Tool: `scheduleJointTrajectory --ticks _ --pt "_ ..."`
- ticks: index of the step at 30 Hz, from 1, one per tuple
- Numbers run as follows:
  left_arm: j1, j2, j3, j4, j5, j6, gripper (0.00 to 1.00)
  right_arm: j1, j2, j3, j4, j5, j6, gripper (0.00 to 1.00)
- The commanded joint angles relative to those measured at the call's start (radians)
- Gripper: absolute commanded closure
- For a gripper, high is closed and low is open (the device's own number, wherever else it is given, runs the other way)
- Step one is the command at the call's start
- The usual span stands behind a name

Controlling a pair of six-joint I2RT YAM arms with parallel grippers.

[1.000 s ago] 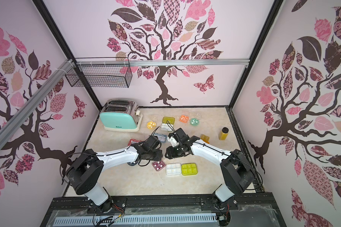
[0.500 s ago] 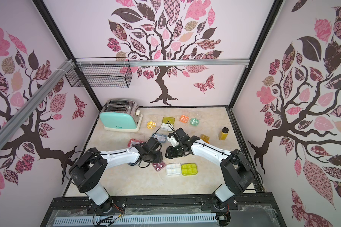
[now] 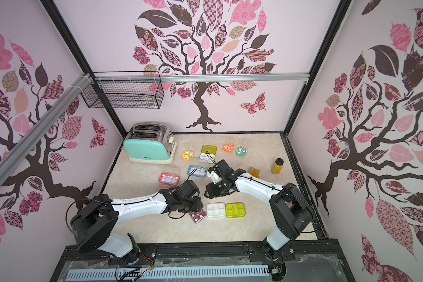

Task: Close pillboxes
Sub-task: Move the pillbox to the center of the board, then pick up the pillbox at the center of the board.

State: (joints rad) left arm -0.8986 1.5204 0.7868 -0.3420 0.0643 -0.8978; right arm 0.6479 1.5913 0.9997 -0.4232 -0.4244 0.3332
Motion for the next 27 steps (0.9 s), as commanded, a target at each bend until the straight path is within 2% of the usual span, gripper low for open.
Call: scheduleJointTrajectory --ticks 1,3,8,11,16,19,21,24,26,27 --pt "-0.009 -0.072 -0.006 0.015 -0.02 -0.059 0.43 0.006 -0.008 0.009 -0.016 -0.005 -0.011 0.49" --pt "-0.011 -0.126 0.002 -0.028 -0.064 -0.044 0.43 0.006 -0.011 0.011 -0.019 0.002 -0.013 0.49" --pt "0.004 -0.261 0.066 -0.266 -0.254 0.038 0.41 0.006 -0.008 0.013 -0.011 0.003 -0.008 0.49" --pt "0.089 -0.335 0.067 -0.406 -0.264 0.073 0.4 0.006 -0.002 0.011 -0.009 0.0 -0.008 0.49" --pt "0.274 -0.529 -0.01 -0.501 -0.292 0.119 0.41 0.006 -0.013 -0.002 -0.006 0.012 -0.005 0.49" --pt "0.38 -0.615 -0.084 -0.474 -0.291 0.146 0.44 0.006 -0.012 -0.01 0.008 0.011 0.007 0.49" --pt "0.464 -0.637 -0.132 -0.429 -0.244 0.148 0.46 0.006 -0.007 -0.013 0.021 0.003 0.018 0.5" --pt "0.517 -0.643 -0.174 -0.354 -0.253 0.142 0.49 0.006 -0.002 -0.012 0.018 -0.005 0.021 0.5" --pt "0.538 -0.63 -0.197 -0.303 -0.261 0.141 0.65 0.007 -0.007 -0.014 0.008 0.005 0.016 0.5" --pt "0.554 -0.612 -0.209 -0.272 -0.251 0.144 0.69 0.006 -0.01 -0.016 0.002 0.014 0.013 0.5"
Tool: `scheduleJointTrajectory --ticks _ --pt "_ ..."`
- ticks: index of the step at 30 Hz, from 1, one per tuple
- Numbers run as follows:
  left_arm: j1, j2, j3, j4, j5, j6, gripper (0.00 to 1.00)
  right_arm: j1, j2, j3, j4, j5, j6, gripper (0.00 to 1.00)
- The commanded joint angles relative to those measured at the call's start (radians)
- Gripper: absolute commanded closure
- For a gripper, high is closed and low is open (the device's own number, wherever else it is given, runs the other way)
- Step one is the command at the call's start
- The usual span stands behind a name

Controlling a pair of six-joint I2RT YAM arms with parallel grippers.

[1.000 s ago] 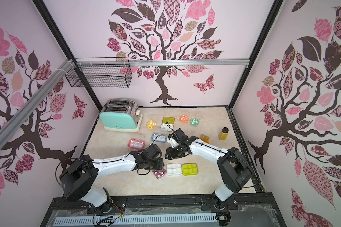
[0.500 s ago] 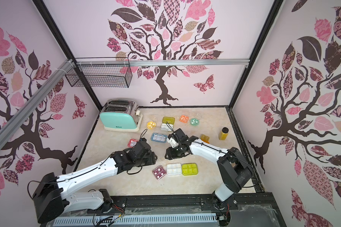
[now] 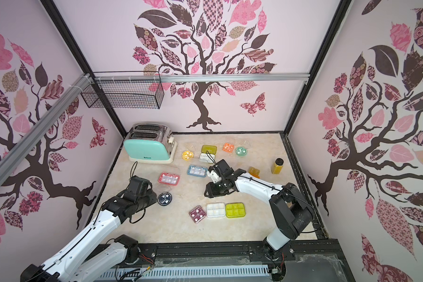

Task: Close pillboxes
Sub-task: Pick up the pillbox at the center of the board.

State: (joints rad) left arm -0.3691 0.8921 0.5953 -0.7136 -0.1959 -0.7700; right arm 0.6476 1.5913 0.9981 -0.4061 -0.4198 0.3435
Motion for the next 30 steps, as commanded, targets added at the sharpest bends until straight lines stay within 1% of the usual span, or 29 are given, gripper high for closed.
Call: scheduleJointTrajectory --ticks 1,4,9,13,20,27,30 --pt "0.045 0.04 -0.028 0.126 0.036 0.021 0.7 0.006 -0.014 -0.019 -0.019 0.013 0.0 0.5" --pt "0.092 0.117 -0.045 0.188 0.107 0.024 0.7 0.007 -0.026 -0.029 -0.02 0.016 0.0 0.5" --pt "0.096 0.186 -0.066 0.282 0.132 0.018 0.65 0.005 -0.034 -0.04 -0.007 0.006 0.009 0.5" --pt "0.096 0.24 -0.067 0.307 0.165 0.025 0.65 0.004 -0.025 -0.04 -0.008 -0.001 0.009 0.5" --pt "0.096 0.248 -0.095 0.319 0.145 0.035 0.68 0.003 -0.024 -0.053 -0.002 -0.001 0.014 0.5" --pt "0.096 0.257 -0.126 0.323 0.13 0.041 0.7 0.003 -0.016 -0.032 -0.011 -0.005 0.012 0.5" --pt "0.096 0.266 -0.128 0.333 0.139 0.04 0.73 0.004 -0.015 -0.032 -0.011 -0.009 0.015 0.5"
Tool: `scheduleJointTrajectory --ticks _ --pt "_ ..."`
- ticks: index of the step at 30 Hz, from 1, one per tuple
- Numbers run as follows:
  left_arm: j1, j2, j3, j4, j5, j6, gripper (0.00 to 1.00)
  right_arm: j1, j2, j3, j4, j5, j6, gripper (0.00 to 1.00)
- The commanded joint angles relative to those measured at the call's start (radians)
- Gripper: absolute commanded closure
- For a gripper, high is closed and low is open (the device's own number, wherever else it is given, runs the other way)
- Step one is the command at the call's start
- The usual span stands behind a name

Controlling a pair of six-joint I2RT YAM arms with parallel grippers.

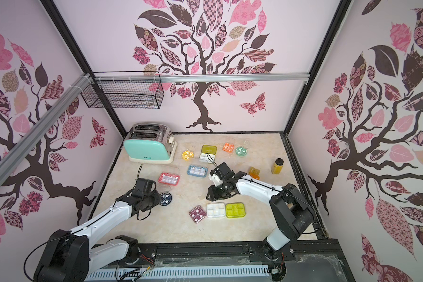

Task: Close pillboxes
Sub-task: Pick up the pillbox at the center of the board.

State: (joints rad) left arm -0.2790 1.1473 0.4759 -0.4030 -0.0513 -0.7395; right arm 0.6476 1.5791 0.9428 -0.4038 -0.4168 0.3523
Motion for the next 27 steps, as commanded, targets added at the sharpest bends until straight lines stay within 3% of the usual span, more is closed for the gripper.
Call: scheduleJointTrajectory --ticks 1,13,27 --pt "0.006 0.012 -0.008 0.024 -0.001 0.013 0.73 0.003 -0.004 0.021 -0.013 -0.014 0.007 0.5" --pt "0.006 0.036 0.002 0.024 0.0 0.039 0.87 0.003 0.003 0.026 -0.017 -0.011 0.01 0.5" --pt "-0.002 0.062 0.078 0.0 0.027 0.143 0.93 -0.009 -0.008 0.036 -0.051 0.045 -0.022 0.49"
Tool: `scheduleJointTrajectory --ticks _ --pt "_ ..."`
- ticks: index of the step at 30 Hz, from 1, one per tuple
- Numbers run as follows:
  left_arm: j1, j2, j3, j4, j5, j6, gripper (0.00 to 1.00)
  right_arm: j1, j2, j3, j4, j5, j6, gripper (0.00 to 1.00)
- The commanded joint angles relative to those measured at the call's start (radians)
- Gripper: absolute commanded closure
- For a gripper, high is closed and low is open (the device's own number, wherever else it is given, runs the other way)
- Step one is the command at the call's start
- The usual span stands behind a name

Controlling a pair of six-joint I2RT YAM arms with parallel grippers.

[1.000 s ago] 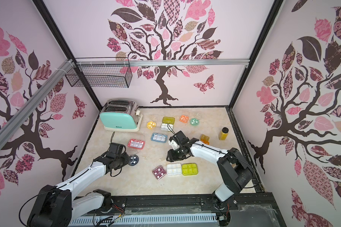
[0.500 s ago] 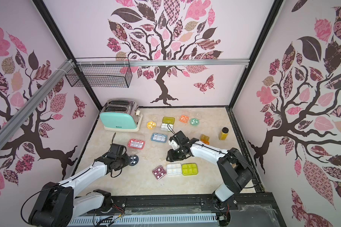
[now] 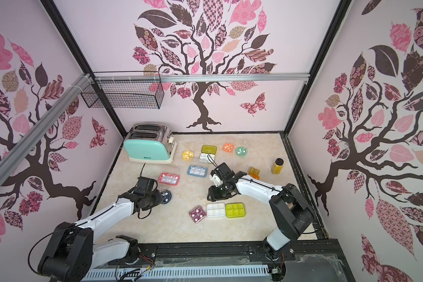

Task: Close pillboxes
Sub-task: Pick up the pillbox at the center of the board, then place the pillbox at the center of the board.

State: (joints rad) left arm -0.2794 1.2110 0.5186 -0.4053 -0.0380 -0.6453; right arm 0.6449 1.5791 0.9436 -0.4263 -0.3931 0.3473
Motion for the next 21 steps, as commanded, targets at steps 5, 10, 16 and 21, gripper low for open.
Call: scheduleJointTrajectory --ticks 5,10,16,21 --pt "-0.01 0.058 0.092 -0.036 0.025 0.087 0.93 -0.007 0.005 0.039 -0.023 0.014 -0.019 0.5" --pt "-0.084 0.073 0.12 -0.031 0.016 0.079 0.94 -0.008 -0.007 0.033 -0.02 0.02 -0.015 0.5" --pt "-0.147 0.111 0.155 -0.023 0.026 0.077 0.95 -0.025 -0.023 0.014 -0.005 0.035 -0.014 0.5" --pt "-0.184 0.144 0.189 -0.015 0.049 0.101 0.95 -0.057 -0.065 -0.004 0.012 0.086 -0.007 0.51"
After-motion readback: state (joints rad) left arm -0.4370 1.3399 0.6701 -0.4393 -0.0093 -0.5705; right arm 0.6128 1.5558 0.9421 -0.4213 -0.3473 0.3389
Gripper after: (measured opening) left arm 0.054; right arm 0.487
